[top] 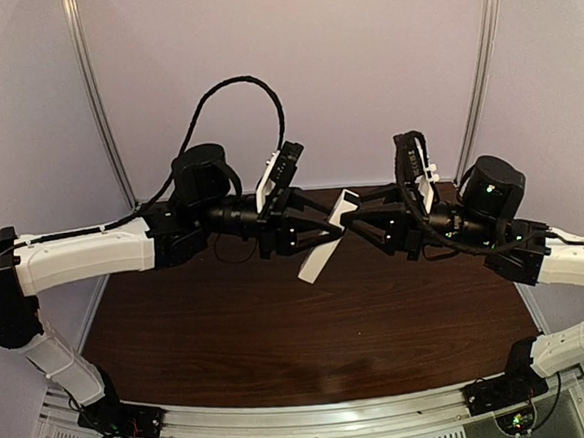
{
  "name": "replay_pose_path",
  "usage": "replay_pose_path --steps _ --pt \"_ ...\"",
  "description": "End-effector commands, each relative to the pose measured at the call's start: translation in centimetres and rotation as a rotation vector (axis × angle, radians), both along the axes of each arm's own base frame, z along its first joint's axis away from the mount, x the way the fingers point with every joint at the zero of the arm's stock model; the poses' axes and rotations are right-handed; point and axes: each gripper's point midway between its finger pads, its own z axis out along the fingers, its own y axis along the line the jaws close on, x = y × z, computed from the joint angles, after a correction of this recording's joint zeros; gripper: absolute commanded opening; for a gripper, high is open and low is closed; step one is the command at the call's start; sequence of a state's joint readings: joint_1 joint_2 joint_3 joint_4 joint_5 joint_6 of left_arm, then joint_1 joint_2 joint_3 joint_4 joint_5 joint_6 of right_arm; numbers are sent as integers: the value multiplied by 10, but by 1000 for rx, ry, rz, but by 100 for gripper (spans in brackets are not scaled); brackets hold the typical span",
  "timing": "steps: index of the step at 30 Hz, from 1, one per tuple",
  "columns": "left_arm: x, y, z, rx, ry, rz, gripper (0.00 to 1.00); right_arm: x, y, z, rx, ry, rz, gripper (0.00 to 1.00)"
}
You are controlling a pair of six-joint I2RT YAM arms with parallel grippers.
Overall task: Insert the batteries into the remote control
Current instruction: Pass from the left arm to the right
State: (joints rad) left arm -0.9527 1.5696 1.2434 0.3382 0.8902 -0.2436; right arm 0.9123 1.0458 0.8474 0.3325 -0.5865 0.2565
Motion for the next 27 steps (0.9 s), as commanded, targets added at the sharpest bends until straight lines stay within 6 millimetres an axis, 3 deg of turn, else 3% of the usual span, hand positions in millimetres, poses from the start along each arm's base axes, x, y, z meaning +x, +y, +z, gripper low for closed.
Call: replay_pose_path --steps 1,12,19,27 --pt "-1 -2 3 -29 -11 -27 10 0 2 15 22 -24 -5 38" --pt "4 -4 -3 -10 -1 -12 14 3 1 14 7 -26 -26 17" --pt "29 10 -12 28 38 99 48 12 -6 10 -30 -4 -97 9" --pt "67 49 -21 59 80 312 78 36 -15 -5 -126 71 -217 6"
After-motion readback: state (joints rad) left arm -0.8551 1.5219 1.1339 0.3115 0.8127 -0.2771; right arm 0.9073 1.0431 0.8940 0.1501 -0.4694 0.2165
